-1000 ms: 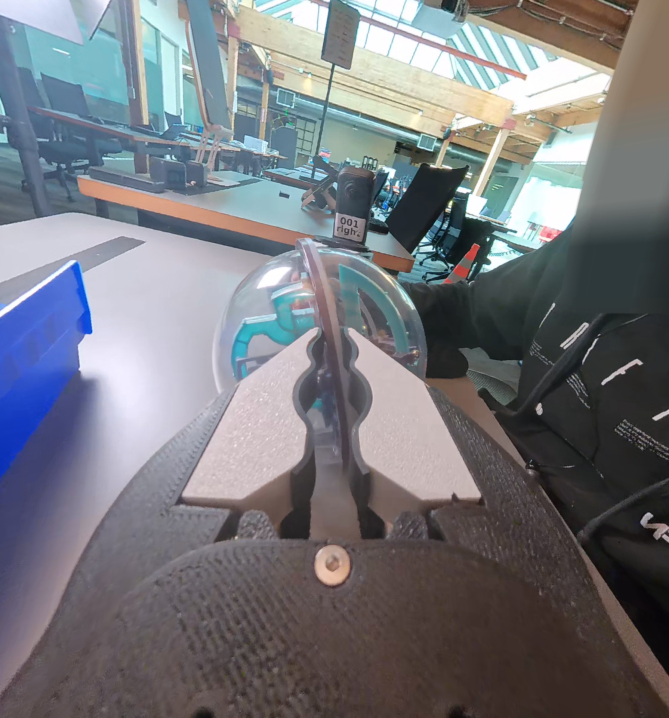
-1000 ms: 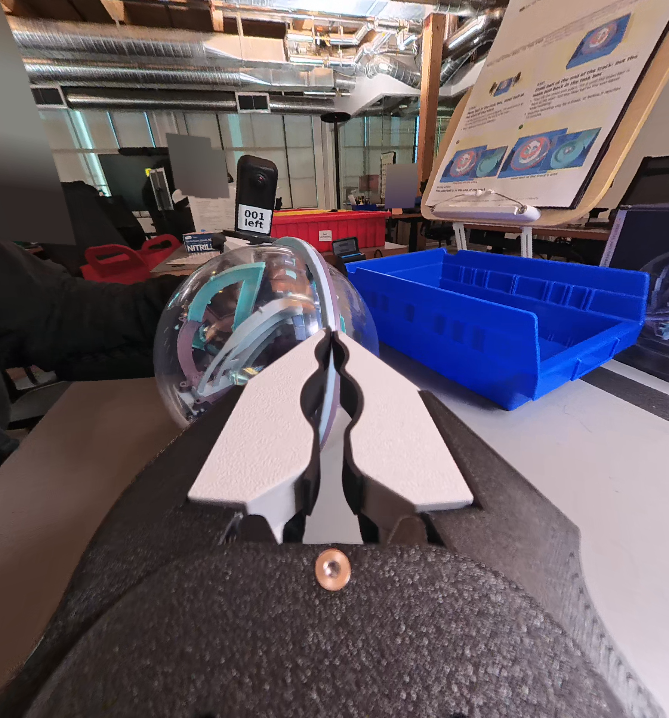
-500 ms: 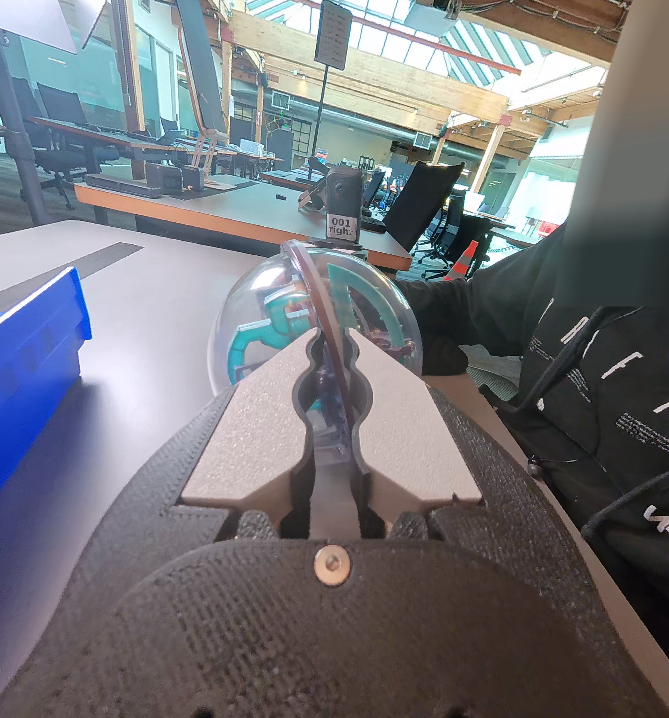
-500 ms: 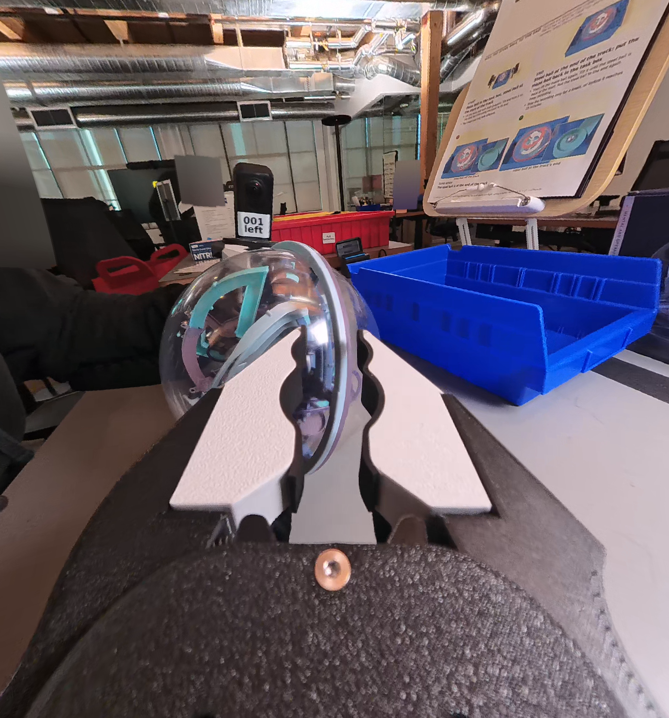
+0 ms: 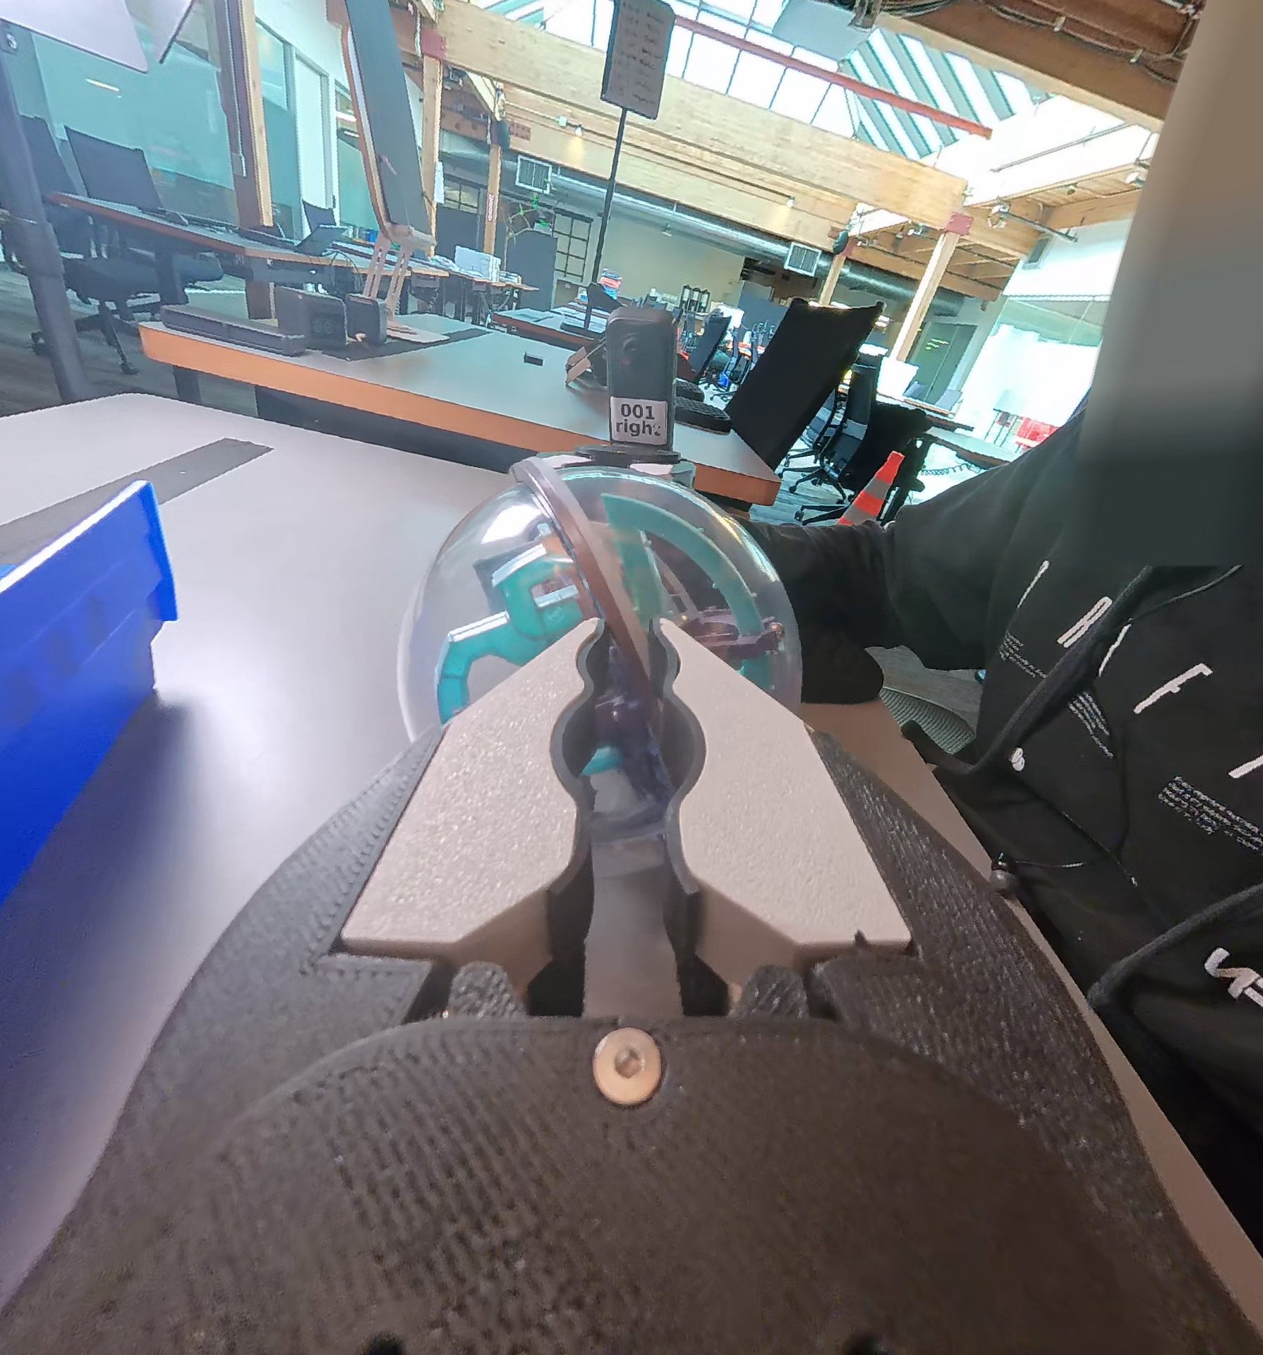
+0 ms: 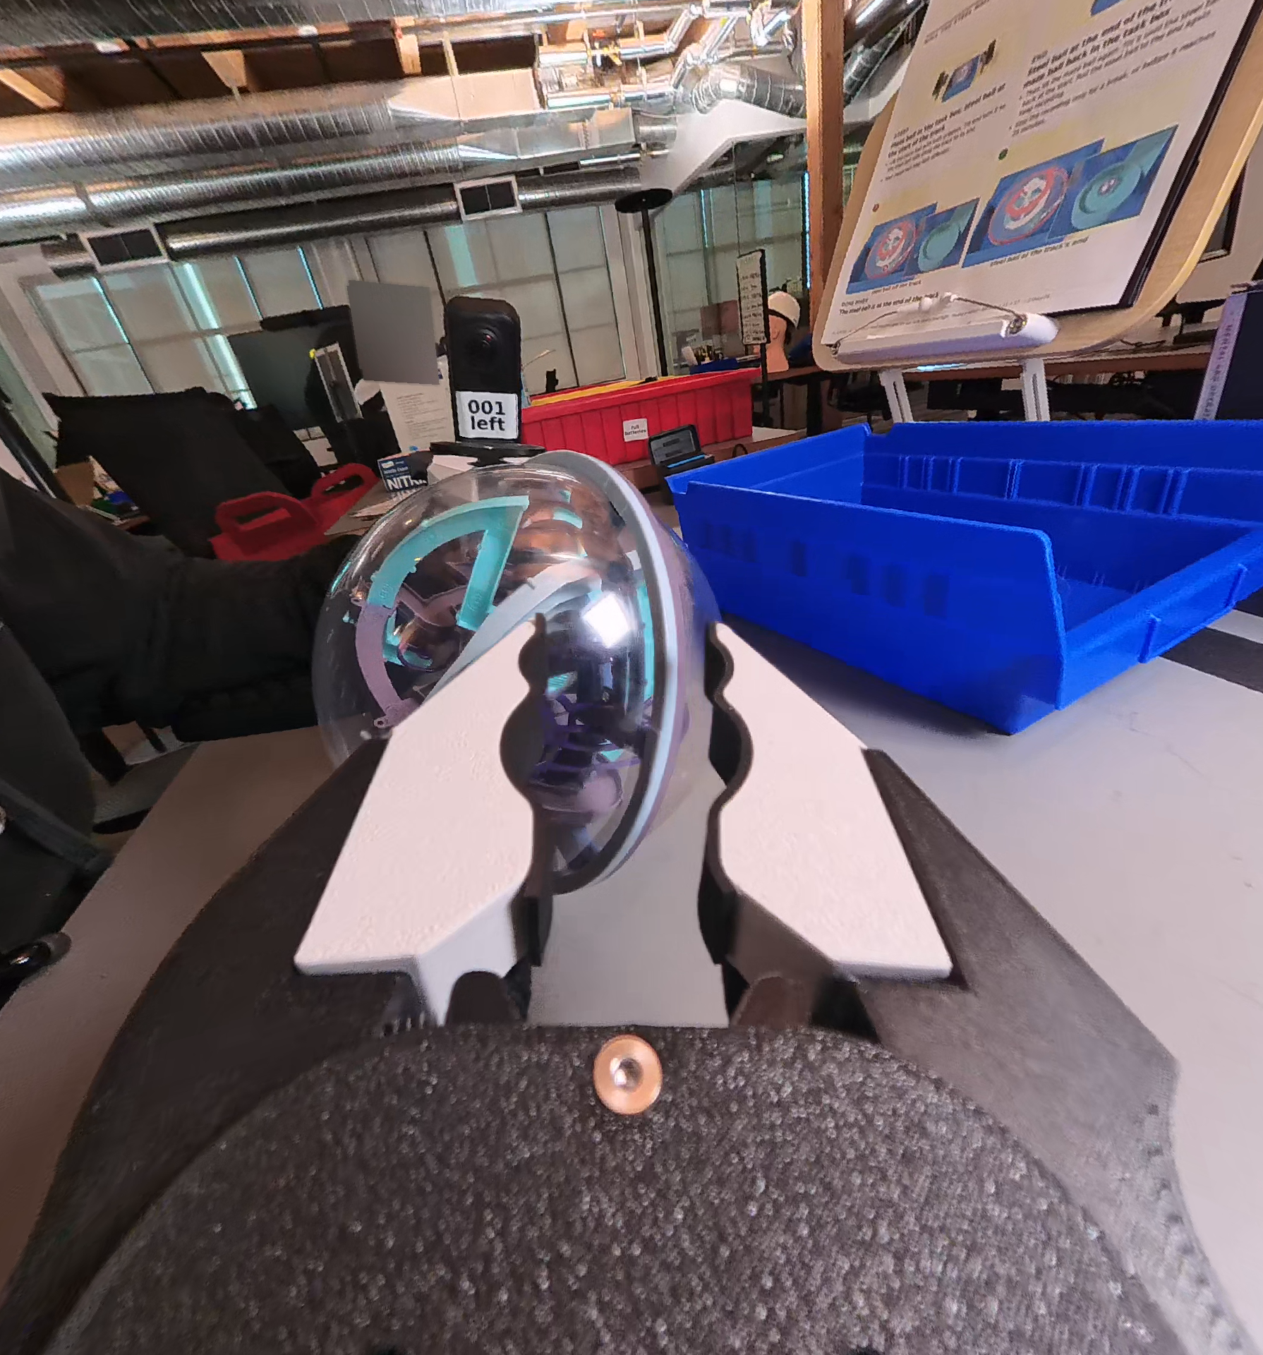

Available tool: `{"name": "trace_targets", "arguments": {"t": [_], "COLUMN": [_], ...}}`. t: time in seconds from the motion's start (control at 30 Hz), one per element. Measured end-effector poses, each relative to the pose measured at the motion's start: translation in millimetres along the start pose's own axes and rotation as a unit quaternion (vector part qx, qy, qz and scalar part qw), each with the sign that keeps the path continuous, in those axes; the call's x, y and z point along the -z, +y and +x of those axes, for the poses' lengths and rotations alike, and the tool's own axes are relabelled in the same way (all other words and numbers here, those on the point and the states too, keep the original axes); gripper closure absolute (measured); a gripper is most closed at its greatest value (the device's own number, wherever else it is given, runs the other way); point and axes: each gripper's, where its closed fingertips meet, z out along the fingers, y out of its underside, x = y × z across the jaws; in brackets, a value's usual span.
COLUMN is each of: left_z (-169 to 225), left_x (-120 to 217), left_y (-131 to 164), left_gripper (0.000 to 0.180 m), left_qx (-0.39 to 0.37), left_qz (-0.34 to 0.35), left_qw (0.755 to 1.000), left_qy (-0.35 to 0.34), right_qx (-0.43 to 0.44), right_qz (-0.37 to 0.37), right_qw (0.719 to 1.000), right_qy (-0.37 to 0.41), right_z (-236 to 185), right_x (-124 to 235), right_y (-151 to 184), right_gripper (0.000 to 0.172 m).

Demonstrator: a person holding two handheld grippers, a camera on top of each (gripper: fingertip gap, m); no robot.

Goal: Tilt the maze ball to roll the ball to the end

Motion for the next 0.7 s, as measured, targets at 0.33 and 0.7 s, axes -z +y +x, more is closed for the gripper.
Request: {"name": "trace_targets", "arguments": {"t": [0.33,0.7], "left_z": [-9,6], "left_x": [-12,-40], "left_y": [50,54], "left_gripper": [0.039,0.036], "left_qx": [0.142,-0.1], "left_qz": [-0.082,-0.105], "left_qw": [0.986,0.989], "left_qy": [0.011,-0.019], "right_qx": [-0.061,0.124], "right_qz": [-0.188,-0.167], "right_qw": [0.977,0.976], "right_qy": [-0.079,-0.071], "right_z": [-27,-46], "right_x": [-9,-22], "right_y": [63,53], "right_gripper": [0.063,0.053]}}
